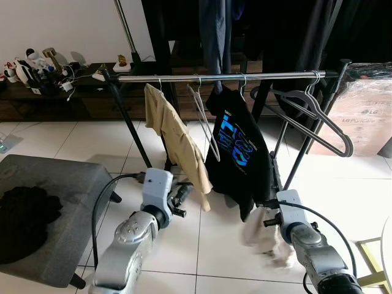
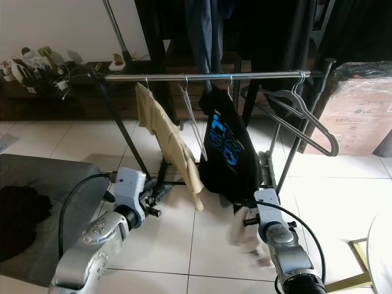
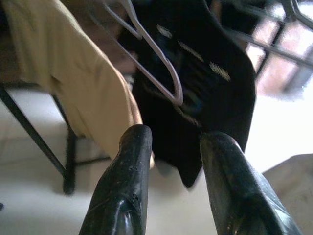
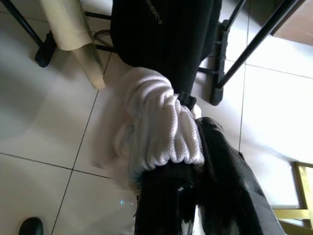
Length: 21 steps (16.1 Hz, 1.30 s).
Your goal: Hang hanger
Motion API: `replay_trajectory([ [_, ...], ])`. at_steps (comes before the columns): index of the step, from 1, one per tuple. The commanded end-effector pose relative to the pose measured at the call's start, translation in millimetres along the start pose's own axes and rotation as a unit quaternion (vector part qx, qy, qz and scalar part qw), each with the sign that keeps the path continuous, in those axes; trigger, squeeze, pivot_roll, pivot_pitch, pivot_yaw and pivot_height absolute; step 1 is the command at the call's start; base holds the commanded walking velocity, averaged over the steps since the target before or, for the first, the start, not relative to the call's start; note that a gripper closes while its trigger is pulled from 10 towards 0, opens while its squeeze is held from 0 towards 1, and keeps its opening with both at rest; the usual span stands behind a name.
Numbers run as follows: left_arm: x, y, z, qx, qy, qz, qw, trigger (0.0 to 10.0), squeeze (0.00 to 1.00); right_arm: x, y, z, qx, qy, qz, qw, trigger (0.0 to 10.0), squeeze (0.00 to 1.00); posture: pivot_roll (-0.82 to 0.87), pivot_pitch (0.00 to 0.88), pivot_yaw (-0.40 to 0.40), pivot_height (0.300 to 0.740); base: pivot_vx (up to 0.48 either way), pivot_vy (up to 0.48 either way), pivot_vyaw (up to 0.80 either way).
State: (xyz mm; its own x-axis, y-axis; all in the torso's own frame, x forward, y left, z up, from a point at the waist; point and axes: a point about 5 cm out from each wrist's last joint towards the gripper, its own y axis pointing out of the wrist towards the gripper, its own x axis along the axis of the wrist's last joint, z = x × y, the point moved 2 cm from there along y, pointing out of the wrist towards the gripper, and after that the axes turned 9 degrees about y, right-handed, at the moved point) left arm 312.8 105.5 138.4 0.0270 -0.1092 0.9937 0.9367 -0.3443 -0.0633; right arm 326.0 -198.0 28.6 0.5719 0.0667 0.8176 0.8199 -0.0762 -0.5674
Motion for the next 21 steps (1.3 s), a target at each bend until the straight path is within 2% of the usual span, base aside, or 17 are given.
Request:
replay_trajectory([
  [1, 2.1, -2.2, 8.4, 0.026, -0.001, -0.017, 1.0, 10.0, 0.0, -0.7, -0.5, 2.3, 0.001, 0.006, -0.005, 1.0, 0.0, 0.0, -0.09, 0.117, 0.053, 0.74, 0.0, 0.0, 0.0],
  [2, 7.5, -2.9, 12.0, 0.044, 0.019, -0.041, 0.998, 10.0, 0.0, -3.4, -0.2, 0.2, -0.006, 0.011, -0.004, 1.0, 0.0, 0.0, -0.09, 0.12, 0.053, 0.74, 0.0, 0.0, 0.0],
  [4, 5.4, -6.1, 15.9, 0.068, 0.058, -0.049, 0.995, 10.0, 0.0, -12.3, 0.8, 0.5, -0.003, 0.043, -0.001, 0.999, 0.0, 0.0, -0.09, 0.122, 0.052, 0.74, 0.0, 0.0, 0.0],
  [8, 3.2, -12.5, 15.5, 0.082, 0.068, -0.065, 0.992, 10.0, 0.0, -33.6, 0.3, 1.2, 0.002, 0.113, 0.017, 0.993, 0.0, 0.0, -0.08, 0.127, 0.051, 0.74, 0.0, 0.0, 0.0],
  [12, 1.8, -10.8, 11.0, 0.072, 0.079, -0.07, 0.992, 10.0, 0.0, -36.7, 0.9, -9.2, -0.024, 0.126, 0.01, 0.992, 0.0, 0.0, -0.09, 0.129, 0.056, 0.74, 0.249, 0.0, 0.0],
  [21, 2.2, -9.9, 8.4, 0.062, 0.083, -0.07, 0.992, 10.0, 0.0, -34.9, 3.0, -5.2, -0.021, 0.13, 0.007, 0.991, 0.0, 0.0, -0.08, 0.127, 0.056, 0.74, 0.259, 0.0, 0.0],
])
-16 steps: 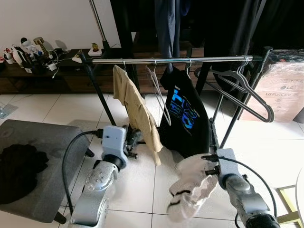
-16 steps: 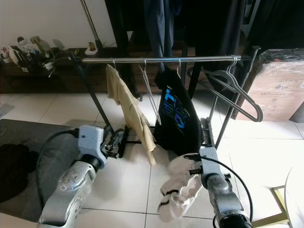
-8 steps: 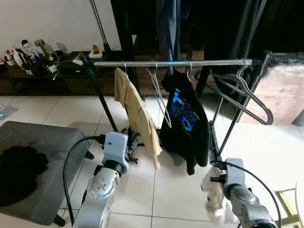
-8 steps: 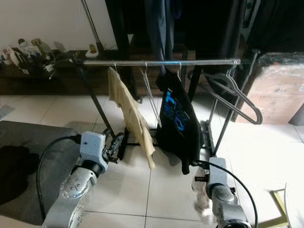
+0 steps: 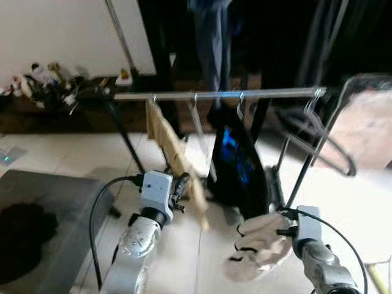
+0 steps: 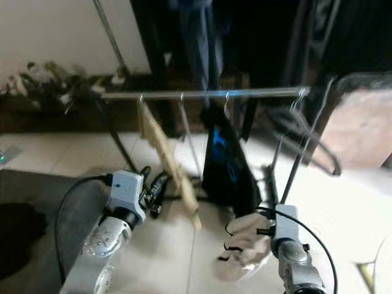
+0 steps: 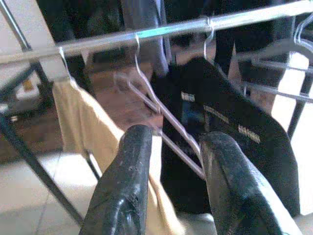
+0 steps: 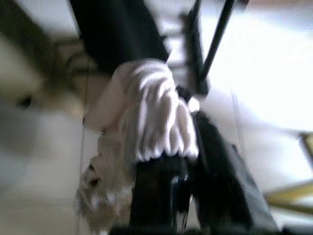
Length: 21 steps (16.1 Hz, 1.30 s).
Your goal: Hang hanger
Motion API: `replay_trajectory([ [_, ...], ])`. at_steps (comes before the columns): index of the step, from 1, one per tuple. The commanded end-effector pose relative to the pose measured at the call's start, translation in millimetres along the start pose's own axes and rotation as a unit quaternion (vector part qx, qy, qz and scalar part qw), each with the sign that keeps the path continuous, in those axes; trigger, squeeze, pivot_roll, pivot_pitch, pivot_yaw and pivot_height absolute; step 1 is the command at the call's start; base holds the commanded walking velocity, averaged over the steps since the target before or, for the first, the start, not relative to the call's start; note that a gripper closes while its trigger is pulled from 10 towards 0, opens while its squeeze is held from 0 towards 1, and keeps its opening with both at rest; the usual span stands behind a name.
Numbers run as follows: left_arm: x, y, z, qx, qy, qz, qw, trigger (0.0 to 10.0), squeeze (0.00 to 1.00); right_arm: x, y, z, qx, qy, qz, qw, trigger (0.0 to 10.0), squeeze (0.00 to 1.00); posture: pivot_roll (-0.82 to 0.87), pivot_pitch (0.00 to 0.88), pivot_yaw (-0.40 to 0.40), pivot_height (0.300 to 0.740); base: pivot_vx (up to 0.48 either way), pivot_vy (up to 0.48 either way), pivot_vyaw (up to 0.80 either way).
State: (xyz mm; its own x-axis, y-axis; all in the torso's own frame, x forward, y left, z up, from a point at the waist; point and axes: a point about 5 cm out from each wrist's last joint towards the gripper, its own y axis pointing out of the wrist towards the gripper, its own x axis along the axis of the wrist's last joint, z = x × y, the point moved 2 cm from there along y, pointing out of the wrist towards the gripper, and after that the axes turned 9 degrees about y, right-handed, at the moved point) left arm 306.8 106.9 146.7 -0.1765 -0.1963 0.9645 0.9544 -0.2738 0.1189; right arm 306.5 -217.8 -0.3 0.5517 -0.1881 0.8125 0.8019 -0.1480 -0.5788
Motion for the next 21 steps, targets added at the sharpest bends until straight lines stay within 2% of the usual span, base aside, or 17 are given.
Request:
replay_trajectory([
  [1, -6.3, -3.3, 7.6, 0.008, 0.011, 0.014, 1.0, 10.0, 0.0, -2.0, 0.3, 12.4, 0.016, 0.003, 0.002, 1.0, 0.0, 0.0, -0.08, 0.128, 0.055, 0.74, 0.247, 0.0, 0.0],
  [14, -12.6, 0.7, 11.7, 0.02, 0.015, 0.038, 0.999, 10.0, 0.0, -3.7, 1.3, 16.7, 0.027, -0.005, 0.004, 1.0, 0.0, 0.0, -0.08, 0.125, 0.052, 0.74, 0.25, 0.0, 0.0],
  [21, -17.3, 8.1, 12.6, 0.025, -0.009, 0.057, 0.998, 10.0, 0.0, -3.5, 1.3, 19.1, 0.033, -0.009, 0.003, 0.999, 0.0, 0.0, -0.08, 0.112, 0.049, 0.74, 0.212, 0.0, 0.0],
])
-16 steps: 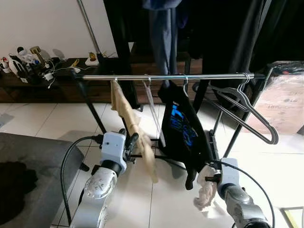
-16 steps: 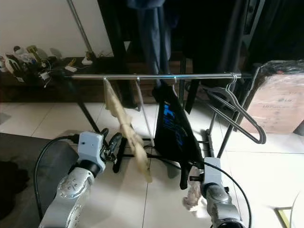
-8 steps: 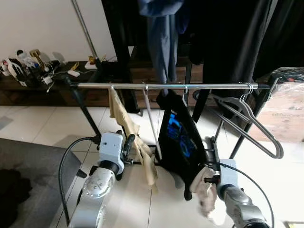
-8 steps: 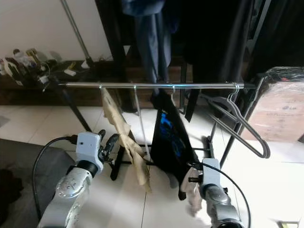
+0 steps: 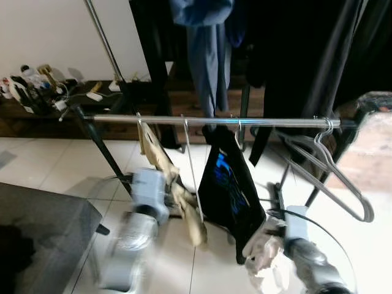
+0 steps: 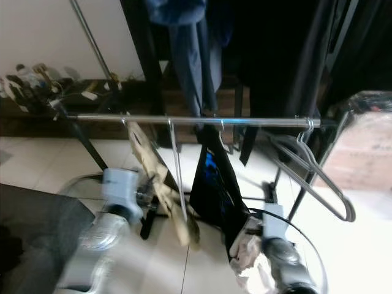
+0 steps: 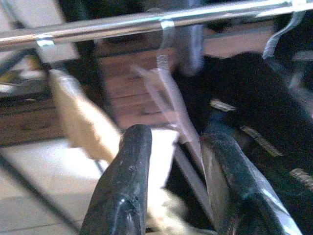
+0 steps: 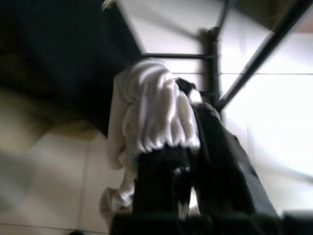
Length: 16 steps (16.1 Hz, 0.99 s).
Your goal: Hang hanger
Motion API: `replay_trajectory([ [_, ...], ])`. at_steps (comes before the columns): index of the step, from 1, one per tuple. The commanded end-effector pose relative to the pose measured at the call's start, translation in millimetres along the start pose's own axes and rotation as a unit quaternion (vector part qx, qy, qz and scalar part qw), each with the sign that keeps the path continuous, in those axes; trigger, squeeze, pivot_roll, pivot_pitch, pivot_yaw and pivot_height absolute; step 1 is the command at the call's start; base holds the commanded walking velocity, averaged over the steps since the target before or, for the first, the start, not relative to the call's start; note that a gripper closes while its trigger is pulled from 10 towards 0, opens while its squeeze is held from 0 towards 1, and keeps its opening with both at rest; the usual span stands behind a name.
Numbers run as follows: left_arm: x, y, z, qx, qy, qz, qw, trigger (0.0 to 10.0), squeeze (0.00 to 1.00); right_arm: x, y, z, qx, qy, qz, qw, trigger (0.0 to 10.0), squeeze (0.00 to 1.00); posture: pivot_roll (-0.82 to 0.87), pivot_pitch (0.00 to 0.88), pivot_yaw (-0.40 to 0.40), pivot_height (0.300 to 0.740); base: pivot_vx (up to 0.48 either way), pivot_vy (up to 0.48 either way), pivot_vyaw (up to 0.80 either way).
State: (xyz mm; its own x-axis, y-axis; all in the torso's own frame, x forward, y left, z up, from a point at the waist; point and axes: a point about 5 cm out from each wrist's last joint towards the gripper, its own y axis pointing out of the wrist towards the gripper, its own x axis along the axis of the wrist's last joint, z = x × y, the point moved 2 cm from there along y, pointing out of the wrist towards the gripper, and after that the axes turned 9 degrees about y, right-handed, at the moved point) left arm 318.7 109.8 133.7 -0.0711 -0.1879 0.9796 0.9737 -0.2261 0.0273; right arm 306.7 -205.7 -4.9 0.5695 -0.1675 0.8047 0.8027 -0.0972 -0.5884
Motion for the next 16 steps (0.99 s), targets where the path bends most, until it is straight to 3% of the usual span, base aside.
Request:
replay_trajectory([
  [1, -6.2, 4.9, 4.9, -0.006, -0.003, 0.023, 1.0, 10.0, 0.0, 2.5, 0.7, 8.1, 0.01, 0.001, -0.005, 1.0, 0.0, 0.0, -0.09, 0.112, 0.049, 0.74, 0.0, 0.0, 0.0],
  [2, -8.9, 7.3, 3.3, -0.011, -0.014, 0.033, 0.999, 10.0, 0.0, 2.6, 0.7, 8.4, 0.01, 0.001, -0.005, 1.0, 0.0, 0.0, -0.09, 0.113, 0.048, 0.74, 0.0, 0.0, 0.0],
  [6, -22.5, 42.5, 6.5, 0.021, -0.097, 0.104, 0.99, 10.0, 0.0, 1.1, 0.1, 10.2, 0.014, -0.001, -0.003, 1.0, 0.0, 0.0, -0.09, 0.133, 0.044, 0.74, 0.0, 0.0, 0.0],
  [7, -19.4, 53.4, 6.2, 0.022, -0.13, 0.113, 0.985, 10.0, 1.0, 0.0, -0.7, 10.2, 0.015, -0.002, -0.003, 1.0, 0.0, 0.0, -0.1, 0.14, 0.044, 0.74, 0.0, 0.0, 0.0],
  [10, -17.0, 71.5, 1.7, 0.012, -0.144, 0.137, 0.98, 10.0, 1.0, -4.6, -3.7, 9.6, 0.014, -0.007, -0.001, 1.0, 0.0, 0.0, -0.12, 0.166, 0.05, 0.74, 0.0, 0.0, 0.0],
  [15, -4.2, 90.8, 0.5, -0.016, -0.101, 0.143, 0.984, 10.0, 1.0, -12.6, -14.2, 9.6, 0.015, 0.0, -0.007, 1.0, 0.0, 0.0, -0.13, 0.23, 0.068, 0.74, 0.0, 0.0, 0.0],
  [16, -0.4, 93.0, 1.9, -0.018, -0.087, 0.136, 0.987, 10.0, 0.11, -10.9, -15.4, 12.0, 0.018, 0.002, -0.013, 1.0, 0.0, 0.0, -0.13, 0.235, 0.07, 0.74, 0.0, 0.0, 0.0],
])
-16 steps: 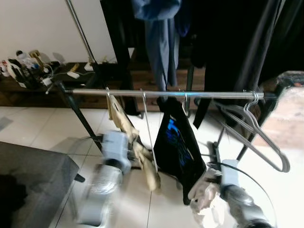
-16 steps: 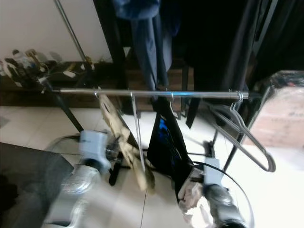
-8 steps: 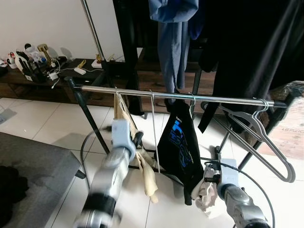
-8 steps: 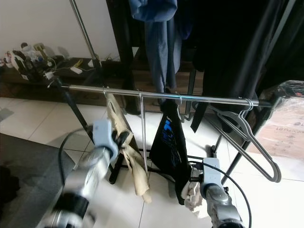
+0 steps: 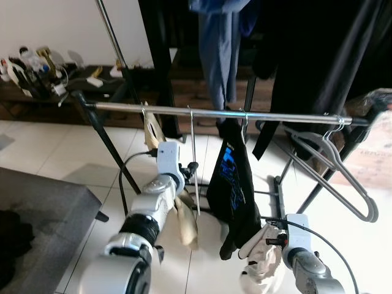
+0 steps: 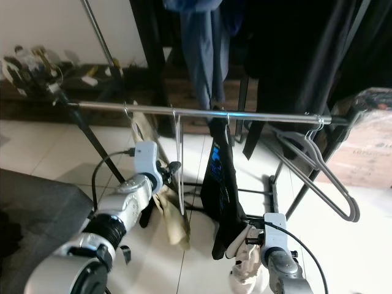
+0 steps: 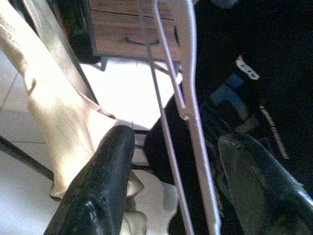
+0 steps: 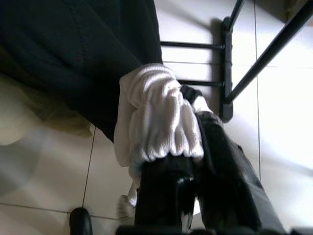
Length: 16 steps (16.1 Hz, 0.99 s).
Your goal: Hang hanger
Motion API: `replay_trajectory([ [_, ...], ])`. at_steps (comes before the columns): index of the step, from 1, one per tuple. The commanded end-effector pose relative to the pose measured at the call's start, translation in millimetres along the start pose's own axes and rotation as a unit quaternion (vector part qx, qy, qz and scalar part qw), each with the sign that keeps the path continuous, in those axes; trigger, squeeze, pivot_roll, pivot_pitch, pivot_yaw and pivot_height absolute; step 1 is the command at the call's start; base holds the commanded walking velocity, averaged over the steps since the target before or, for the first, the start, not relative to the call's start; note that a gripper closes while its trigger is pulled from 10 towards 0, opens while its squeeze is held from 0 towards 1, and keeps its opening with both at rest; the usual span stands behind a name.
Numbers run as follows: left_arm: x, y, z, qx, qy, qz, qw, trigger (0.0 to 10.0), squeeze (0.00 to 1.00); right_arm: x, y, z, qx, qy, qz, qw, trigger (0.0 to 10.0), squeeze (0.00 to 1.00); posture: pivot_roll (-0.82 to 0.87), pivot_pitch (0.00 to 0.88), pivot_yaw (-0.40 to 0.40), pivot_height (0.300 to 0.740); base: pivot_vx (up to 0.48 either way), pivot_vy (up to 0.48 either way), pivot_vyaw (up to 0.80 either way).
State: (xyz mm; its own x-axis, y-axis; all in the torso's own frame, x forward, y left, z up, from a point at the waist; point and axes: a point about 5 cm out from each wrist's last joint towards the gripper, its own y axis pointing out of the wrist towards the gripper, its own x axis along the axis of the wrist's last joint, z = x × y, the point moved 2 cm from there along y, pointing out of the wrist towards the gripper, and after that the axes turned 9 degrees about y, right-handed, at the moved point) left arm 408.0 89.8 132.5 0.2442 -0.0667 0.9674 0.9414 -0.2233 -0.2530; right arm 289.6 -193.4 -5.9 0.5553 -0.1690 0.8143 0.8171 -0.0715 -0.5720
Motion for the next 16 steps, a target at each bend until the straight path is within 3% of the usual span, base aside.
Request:
replay_trajectory([
  [1, 5.8, 1.3, 1.4, -0.003, 0.025, -0.008, 1.0, 10.0, 0.0, 3.5, -2.2, 6.6, 0.011, 0.002, -0.012, 1.0, 0.0, 0.0, -0.13, 0.241, 0.073, 0.74, 0.0, 0.0, 0.0],
  [5, 10.6, 3.8, -4.1, -0.033, 0.028, -0.023, 0.999, 10.0, 0.0, 6.1, -13.9, 10.9, 0.021, 0.013, -0.041, 0.999, 0.0, 0.0, -0.16, 0.279, 0.093, 0.74, 0.0, 0.0, 0.0],
  [10, 18.2, 5.2, 0.6, -0.017, 0.039, -0.035, 0.998, 10.0, 0.0, 4.0, -34.5, 12.9, 0.028, 0.021, -0.069, 0.997, 0.0, 0.0, -0.18, 0.326, 0.102, 0.74, 0.0, 0.0, 0.0],
  [13, 33.2, 7.3, -6.7, -0.016, 0.042, -0.061, 0.997, 10.0, 0.0, 5.6, -46.0, 17.6, 0.037, 0.029, -0.084, 0.995, 0.0, 0.0, -0.19, 0.342, 0.11, 0.74, 0.0, 0.0, 0.0],
  [14, 37.8, 7.6, -8.3, -0.013, 0.044, -0.07, 0.997, 8.5, 0.0, 5.9, -47.6, 18.6, 0.039, 0.031, -0.086, 0.995, 0.0, 0.0, -0.19, 0.343, 0.112, 0.74, 0.0, 0.0, 0.0],
  [15, 44.4, 8.0, -11.3, -0.012, 0.044, -0.081, 0.996, 3.2, 0.0, 5.6, -48.9, 20.4, 0.042, 0.032, -0.087, 0.995, 0.0, 0.0, -0.19, 0.341, 0.115, 0.74, 0.0, 0.0, 0.0],
  [16, 47.4, 8.2, -13.0, -0.012, 0.043, -0.087, 0.995, 0.9, 0.0, 4.9, -49.8, 21.4, 0.043, 0.032, -0.086, 0.995, 0.0, 0.0, -0.19, 0.344, 0.117, 0.74, 0.0, 0.0, 0.0],
])
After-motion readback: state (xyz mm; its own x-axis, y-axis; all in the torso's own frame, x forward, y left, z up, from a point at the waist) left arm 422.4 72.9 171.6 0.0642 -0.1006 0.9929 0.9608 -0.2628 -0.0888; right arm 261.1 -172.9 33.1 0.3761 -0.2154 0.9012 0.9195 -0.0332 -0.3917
